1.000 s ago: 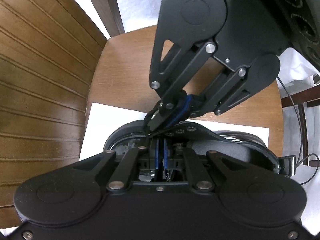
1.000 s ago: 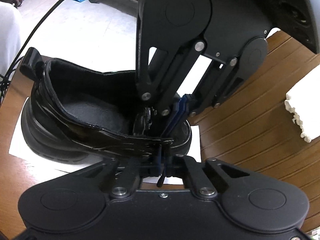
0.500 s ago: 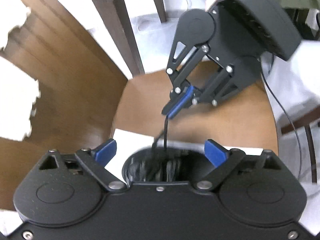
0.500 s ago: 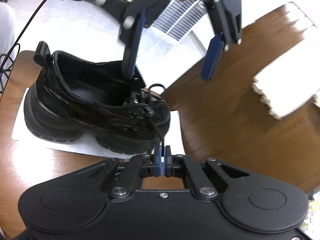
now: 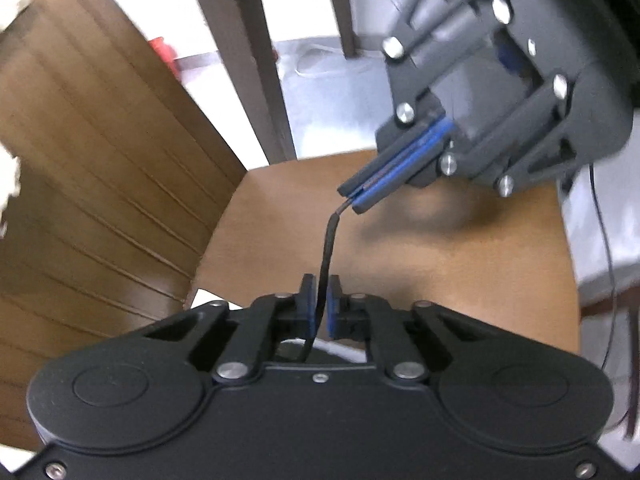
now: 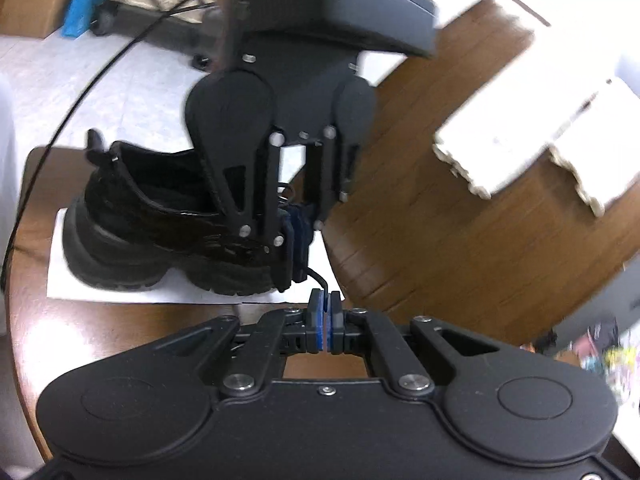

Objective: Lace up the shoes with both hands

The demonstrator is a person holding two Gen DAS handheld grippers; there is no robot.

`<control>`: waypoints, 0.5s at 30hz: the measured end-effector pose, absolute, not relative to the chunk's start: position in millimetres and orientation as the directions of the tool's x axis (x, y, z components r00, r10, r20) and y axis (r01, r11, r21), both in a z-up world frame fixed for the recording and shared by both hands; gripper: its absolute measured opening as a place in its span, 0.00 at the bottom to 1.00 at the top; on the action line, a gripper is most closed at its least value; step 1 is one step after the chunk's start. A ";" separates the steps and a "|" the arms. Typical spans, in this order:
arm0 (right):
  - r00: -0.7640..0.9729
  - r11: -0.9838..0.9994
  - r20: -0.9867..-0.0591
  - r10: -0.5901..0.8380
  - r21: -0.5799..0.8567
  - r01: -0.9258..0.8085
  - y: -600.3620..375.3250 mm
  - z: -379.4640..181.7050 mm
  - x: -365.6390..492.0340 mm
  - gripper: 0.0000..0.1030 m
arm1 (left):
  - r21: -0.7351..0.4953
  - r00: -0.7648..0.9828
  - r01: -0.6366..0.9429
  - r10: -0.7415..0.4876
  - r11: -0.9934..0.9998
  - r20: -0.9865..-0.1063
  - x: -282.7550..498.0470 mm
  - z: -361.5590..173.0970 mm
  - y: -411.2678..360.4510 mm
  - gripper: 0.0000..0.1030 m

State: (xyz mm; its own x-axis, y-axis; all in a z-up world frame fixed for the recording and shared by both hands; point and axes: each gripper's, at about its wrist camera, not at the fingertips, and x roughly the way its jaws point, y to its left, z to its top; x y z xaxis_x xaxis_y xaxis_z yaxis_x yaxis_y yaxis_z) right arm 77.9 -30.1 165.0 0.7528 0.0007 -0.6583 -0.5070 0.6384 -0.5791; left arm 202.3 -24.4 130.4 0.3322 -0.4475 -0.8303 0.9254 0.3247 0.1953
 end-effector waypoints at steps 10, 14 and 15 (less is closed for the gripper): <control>0.857 0.979 -0.513 0.052 0.197 0.059 -89.2 171.4 71.6 0.74 | -0.034 0.452 0.759 -0.563 0.651 -0.692 200.2 133.5 17.8 0.04; 0.890 0.878 -0.443 0.110 0.462 0.121 -92.0 159.2 82.2 0.68 | -0.047 0.474 0.747 -0.581 0.663 -0.662 192.5 135.2 17.7 0.04; 0.891 0.857 -0.436 0.127 0.501 0.123 -92.3 156.5 85.5 0.58 | -0.051 0.482 0.743 -0.587 0.667 -0.650 191.3 135.6 18.9 0.04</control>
